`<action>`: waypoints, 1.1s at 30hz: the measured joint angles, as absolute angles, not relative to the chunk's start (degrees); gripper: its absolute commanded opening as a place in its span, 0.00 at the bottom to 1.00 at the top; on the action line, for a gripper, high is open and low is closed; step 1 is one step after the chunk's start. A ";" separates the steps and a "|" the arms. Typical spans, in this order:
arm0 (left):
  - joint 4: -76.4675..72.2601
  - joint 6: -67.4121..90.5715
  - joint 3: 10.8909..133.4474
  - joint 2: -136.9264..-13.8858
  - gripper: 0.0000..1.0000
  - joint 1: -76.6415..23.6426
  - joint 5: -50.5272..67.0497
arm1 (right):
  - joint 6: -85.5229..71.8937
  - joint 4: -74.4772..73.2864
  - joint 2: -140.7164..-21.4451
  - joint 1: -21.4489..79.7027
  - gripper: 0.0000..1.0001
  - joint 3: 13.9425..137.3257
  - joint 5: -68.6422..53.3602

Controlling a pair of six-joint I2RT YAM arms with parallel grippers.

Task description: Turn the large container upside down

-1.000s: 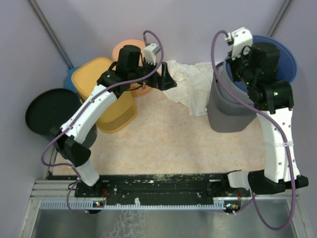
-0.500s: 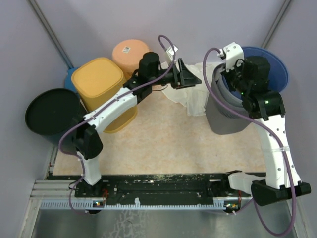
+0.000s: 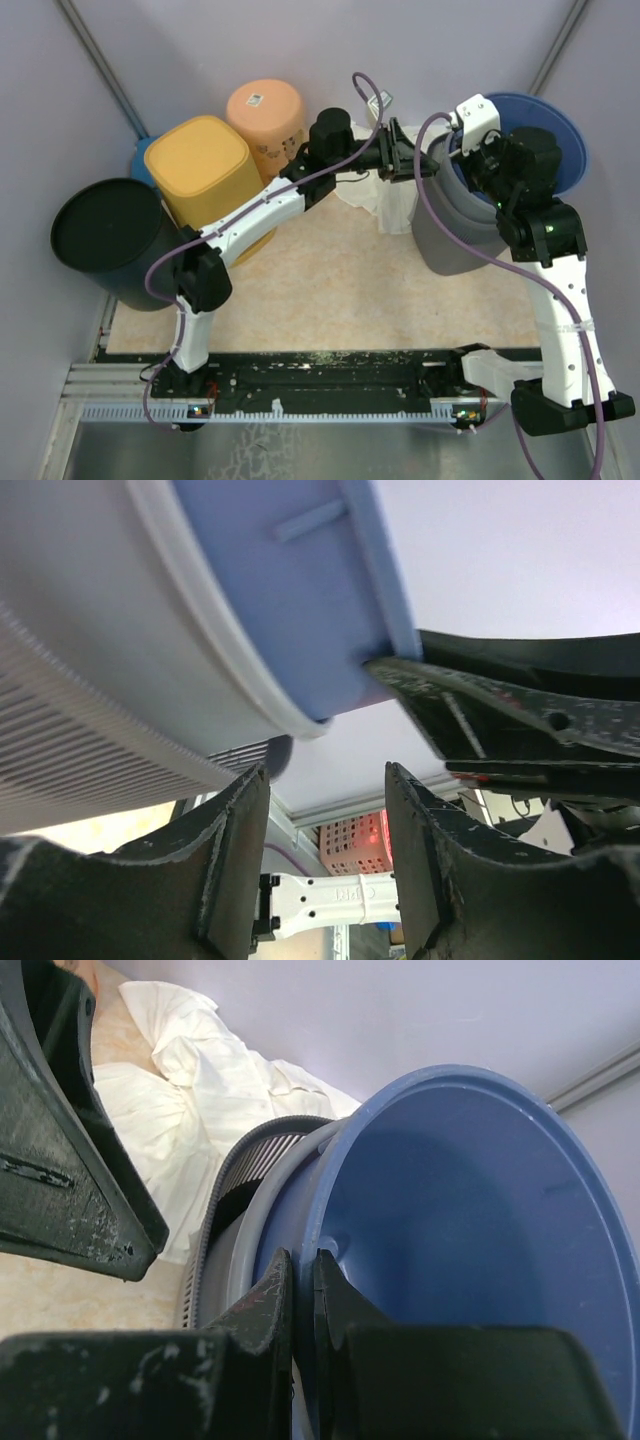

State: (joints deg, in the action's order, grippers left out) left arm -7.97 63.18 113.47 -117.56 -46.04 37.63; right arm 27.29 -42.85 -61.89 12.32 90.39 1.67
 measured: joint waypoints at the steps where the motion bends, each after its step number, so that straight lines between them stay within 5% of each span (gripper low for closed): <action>1: -8.40 63.46 113.97 -117.60 0.53 -46.04 37.60 | 27.27 -42.83 -61.89 12.32 0.00 90.39 1.54; 21: -8.60 66.70 122.10 -126.28 0.45 -48.10 37.56 | 27.07 -42.83 -61.84 12.21 0.00 90.39 -1.45; 33: -7.20 70.32 123.76 -126.34 0.11 -48.80 36.91 | 27.22 -42.57 -59.16 11.53 0.00 89.62 -3.14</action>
